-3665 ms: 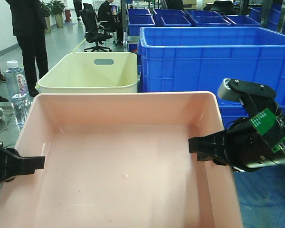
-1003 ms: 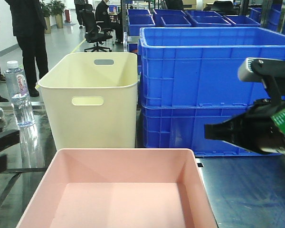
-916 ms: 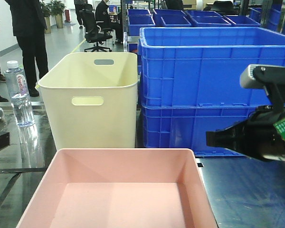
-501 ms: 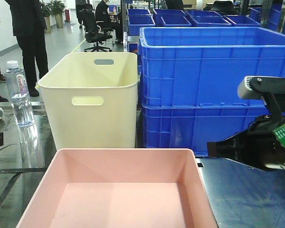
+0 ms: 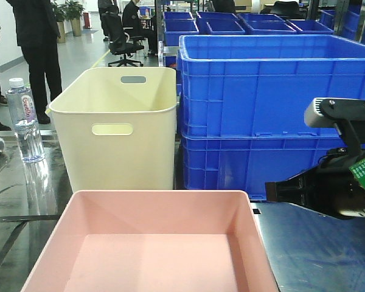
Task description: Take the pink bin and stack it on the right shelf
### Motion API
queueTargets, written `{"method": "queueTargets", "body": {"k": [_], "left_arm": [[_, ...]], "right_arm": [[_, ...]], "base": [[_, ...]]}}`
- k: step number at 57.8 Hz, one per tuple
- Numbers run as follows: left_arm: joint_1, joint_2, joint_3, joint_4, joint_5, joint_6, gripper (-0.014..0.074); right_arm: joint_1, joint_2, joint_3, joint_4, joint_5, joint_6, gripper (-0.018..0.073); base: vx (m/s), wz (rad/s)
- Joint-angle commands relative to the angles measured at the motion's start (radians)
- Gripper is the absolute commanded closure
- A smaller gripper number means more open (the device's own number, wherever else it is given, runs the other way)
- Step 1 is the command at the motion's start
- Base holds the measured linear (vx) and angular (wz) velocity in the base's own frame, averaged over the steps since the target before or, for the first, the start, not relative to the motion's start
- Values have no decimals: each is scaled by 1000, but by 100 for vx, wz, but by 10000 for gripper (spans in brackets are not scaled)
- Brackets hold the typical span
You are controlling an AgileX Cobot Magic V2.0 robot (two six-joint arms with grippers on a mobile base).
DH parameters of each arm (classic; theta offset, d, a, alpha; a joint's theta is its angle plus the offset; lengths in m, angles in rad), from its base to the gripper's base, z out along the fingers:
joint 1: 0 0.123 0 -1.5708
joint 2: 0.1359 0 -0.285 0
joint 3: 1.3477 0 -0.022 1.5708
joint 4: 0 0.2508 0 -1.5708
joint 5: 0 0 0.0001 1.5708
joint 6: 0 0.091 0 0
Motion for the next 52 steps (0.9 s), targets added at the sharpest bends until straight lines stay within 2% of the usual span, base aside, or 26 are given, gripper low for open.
{"method": "queueTargets", "body": {"k": [1,5,7,12,16,26,33,52], "left_arm": [[25,-97,83,115,-103,-187,578],[53,-191,173,280,-123,-312,578],[64,-230,212,337,-127,-362,578],[97,-334,314,418,-137,-470,578],[122,-423,401,423,-152,-513,578],[155,-653,592,417,-168,-532,578],[158,-631,682,418,-289,-532,578],[158,-633,679,420,-286,-532,578]], "right_arm": [[-4,-29,-28,-10,-61,0,572],[-4,-29,-28,-10,-62,0,572],[-4,-29,-28,-10,-62,0,572],[-4,-29,-28,-10,-62,0,572],[-4,-29,-28,-10,-62,0,572],[-4,-29,-28,-10,-62,0,572],[-4,-27,-28,-11,-62,0,572],[-4,-26,-28,-11,-63,0,572]], "base": [[0,0],[0,0],[0,0],[0,0],[0,0],[0,0],[0,0],[0,0]]}}
